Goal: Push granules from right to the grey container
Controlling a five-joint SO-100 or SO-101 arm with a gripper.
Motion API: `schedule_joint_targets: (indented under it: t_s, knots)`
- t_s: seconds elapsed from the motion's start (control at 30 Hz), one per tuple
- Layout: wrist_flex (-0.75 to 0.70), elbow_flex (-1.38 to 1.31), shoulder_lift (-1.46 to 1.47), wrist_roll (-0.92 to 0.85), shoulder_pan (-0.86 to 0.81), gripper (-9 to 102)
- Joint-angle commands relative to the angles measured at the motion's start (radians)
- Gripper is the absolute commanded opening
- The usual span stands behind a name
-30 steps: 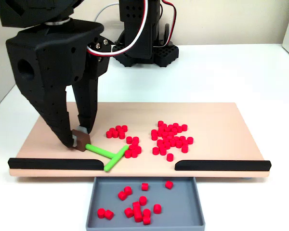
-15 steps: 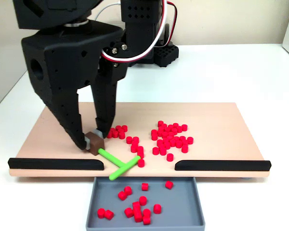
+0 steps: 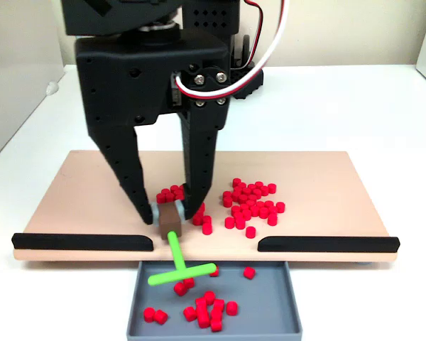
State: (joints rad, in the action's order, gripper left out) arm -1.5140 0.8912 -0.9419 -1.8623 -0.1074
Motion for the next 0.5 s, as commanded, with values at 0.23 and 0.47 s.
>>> schedule_joint_targets:
  t_s: [0.23, 0.47]
  knots:
    - [-0.115, 0.195, -0.357, 0.265, 0.063, 0]
    - [-0.115, 0.546, -0.707, 0.344, 0.089, 0]
